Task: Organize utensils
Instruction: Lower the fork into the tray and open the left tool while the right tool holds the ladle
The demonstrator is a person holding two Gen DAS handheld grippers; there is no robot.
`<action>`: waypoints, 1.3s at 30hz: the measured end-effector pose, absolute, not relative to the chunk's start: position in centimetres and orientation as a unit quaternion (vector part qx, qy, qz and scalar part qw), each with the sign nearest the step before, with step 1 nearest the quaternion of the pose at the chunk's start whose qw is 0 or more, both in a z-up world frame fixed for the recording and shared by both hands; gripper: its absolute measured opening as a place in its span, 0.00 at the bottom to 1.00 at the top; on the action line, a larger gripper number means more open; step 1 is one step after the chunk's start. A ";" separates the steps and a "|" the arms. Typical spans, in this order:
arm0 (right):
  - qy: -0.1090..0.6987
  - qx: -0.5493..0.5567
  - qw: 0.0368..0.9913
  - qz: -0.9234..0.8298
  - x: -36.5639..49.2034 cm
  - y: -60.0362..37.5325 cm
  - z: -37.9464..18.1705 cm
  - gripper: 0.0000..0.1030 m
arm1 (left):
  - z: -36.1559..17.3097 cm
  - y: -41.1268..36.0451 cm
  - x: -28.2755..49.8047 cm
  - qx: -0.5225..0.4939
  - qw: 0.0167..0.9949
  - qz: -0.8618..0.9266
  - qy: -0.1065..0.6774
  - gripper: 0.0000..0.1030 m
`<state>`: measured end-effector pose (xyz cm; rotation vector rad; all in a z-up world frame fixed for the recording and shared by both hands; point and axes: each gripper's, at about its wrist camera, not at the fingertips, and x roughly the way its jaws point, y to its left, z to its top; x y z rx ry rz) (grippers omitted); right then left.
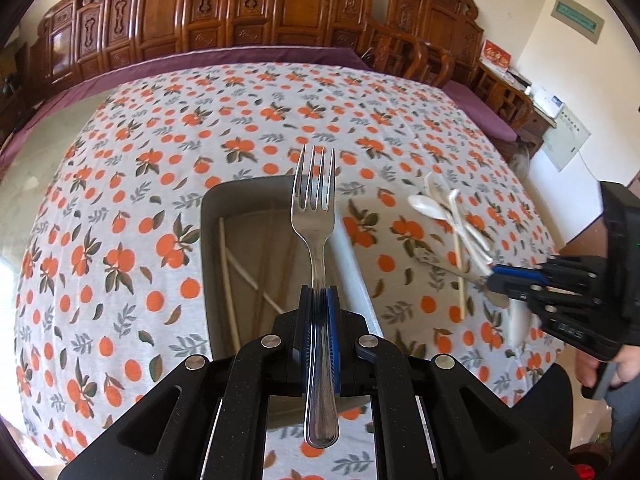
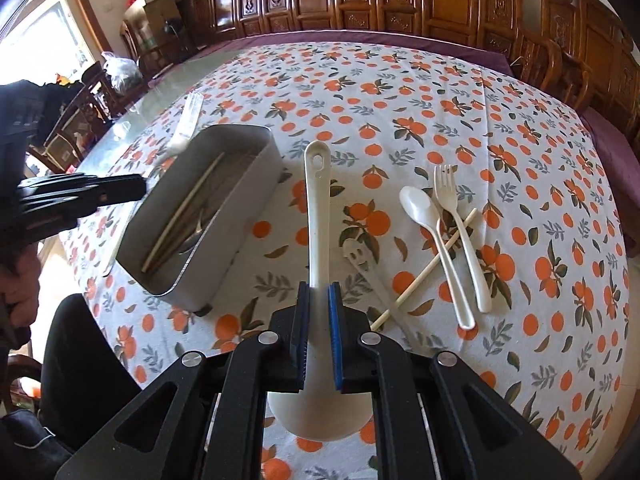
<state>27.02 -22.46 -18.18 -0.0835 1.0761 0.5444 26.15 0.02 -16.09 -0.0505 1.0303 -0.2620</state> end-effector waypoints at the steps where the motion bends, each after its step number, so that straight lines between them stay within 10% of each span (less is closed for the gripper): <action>1: 0.505 -0.038 0.823 0.258 26.9 -22.4 -18.2 0.11 | -16.4 0.2 26.4 -0.022 0.860 -0.122 0.495 0.06; 39: 0.502 -0.014 0.820 0.274 24.7 -21.1 -18.1 0.11 | -22.6 0.1 29.9 -0.007 0.827 -0.096 0.554 0.06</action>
